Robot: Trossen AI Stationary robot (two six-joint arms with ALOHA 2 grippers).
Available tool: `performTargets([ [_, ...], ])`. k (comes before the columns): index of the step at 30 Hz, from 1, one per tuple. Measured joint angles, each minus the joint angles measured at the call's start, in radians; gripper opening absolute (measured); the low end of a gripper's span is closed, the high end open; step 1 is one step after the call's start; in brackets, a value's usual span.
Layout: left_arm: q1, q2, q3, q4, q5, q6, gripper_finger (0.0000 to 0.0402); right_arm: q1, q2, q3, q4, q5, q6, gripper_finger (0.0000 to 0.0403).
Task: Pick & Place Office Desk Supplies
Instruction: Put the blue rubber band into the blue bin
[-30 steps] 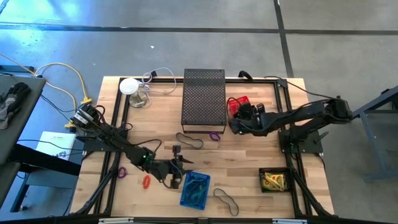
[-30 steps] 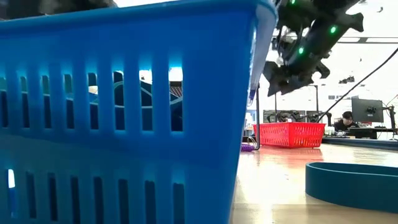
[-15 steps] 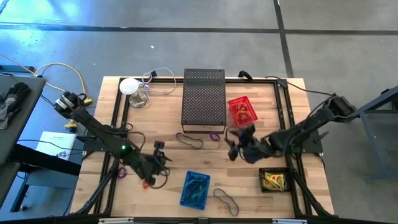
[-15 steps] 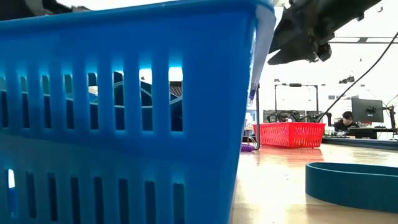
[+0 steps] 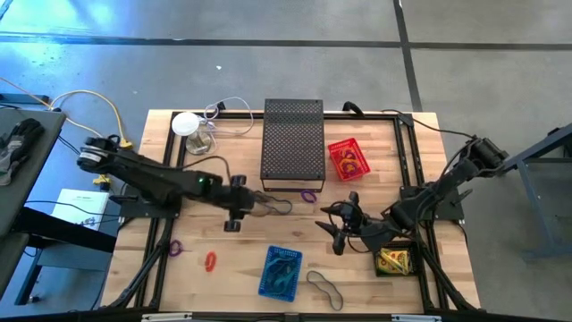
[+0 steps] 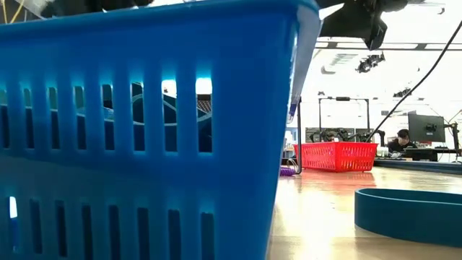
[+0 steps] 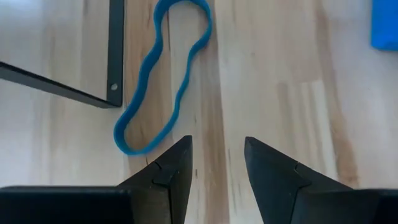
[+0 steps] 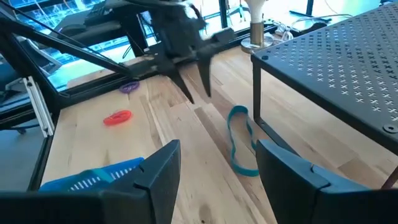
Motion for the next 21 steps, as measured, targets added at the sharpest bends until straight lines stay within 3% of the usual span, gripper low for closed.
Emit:
performTargets([
  [5,0.067,0.085,0.000,0.042,0.066,0.044,0.0138,0.003,0.000,0.000,0.000,-0.060,0.001,0.0197],
  [12,0.076,0.157,0.001,0.159,0.056,0.131,0.0138,0.005,0.015,-0.001,0.009,-0.106,-0.002,0.0197],
  [21,0.095,0.272,0.000,0.244,-0.049,0.152,0.0138,-0.008,0.075,0.000,0.038,-0.108,-0.028,0.0197],
])
